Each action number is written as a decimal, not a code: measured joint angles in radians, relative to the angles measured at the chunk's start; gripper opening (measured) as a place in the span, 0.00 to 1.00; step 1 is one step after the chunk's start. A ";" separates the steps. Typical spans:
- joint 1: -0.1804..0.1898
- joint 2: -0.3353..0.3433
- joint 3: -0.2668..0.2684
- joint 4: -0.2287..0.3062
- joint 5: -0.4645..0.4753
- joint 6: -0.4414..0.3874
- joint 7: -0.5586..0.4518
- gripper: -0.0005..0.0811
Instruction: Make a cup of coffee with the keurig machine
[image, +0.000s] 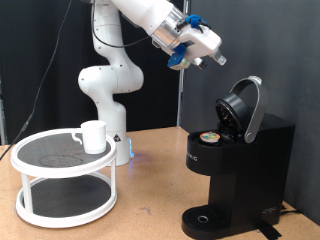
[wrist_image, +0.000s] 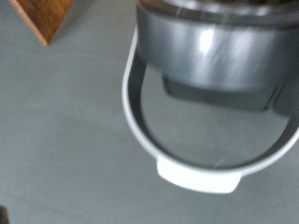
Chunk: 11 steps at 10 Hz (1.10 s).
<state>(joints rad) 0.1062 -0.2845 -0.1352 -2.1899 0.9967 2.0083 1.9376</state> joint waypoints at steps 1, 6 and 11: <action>0.004 0.002 0.009 0.014 0.038 0.001 0.045 0.91; 0.015 0.077 0.092 0.173 0.017 0.015 0.301 0.91; 0.018 0.102 0.128 0.195 -0.030 0.013 0.329 0.91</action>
<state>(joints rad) 0.1242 -0.1820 -0.0077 -1.9952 0.9663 2.0215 2.2663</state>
